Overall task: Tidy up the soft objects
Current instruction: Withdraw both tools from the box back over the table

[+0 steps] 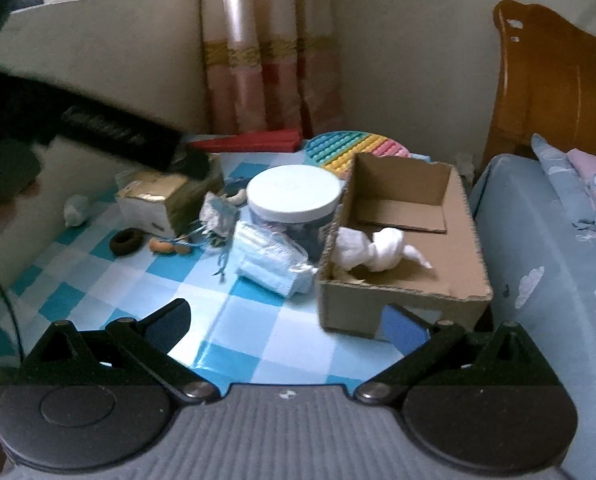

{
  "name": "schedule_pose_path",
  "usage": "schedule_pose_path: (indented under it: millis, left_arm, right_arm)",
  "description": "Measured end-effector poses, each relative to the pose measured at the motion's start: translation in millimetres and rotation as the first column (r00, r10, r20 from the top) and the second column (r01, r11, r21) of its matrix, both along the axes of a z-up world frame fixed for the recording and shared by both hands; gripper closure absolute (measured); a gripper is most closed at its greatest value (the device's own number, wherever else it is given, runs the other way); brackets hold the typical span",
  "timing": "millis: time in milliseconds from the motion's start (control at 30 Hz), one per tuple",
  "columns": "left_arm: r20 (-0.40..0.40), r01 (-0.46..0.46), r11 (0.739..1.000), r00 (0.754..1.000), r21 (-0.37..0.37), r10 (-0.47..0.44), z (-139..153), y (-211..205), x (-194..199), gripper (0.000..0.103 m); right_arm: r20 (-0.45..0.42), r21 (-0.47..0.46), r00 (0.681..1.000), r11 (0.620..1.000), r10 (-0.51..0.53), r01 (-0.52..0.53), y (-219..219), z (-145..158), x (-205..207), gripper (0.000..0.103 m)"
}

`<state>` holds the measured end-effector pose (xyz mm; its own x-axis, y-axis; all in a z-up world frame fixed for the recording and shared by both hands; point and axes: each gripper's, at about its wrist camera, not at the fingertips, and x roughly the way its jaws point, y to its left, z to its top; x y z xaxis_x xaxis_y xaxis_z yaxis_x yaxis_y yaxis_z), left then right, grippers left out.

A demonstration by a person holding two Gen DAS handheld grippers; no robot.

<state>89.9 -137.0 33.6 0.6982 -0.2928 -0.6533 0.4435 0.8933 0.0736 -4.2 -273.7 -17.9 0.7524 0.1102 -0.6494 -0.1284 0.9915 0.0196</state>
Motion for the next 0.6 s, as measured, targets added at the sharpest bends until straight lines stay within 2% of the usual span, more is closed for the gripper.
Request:
schedule_pose_path:
  millis: [267,400,600]
  left_arm:
    - [-0.01,-0.187,0.982,0.982,-0.025,0.187,-27.8,63.5,-20.8,0.002]
    - [-0.012,-0.226,0.974,0.974,-0.021,0.225,-46.1,83.8,-29.2,0.002]
    - [-0.046,-0.272,0.962,0.961,-0.005,0.272,-65.7,110.9,-26.5,0.002]
  right_arm:
    - [-0.002,0.004,0.999,0.999,0.053,-0.053,22.8,-8.8,3.3,0.0]
    - [-0.008,0.011,0.995,0.995,0.097,-0.097,35.2,-17.3,4.4,0.0]
    - [-0.03,-0.025,0.99,0.99,0.138,-0.139,57.8,-26.0,17.2,0.0]
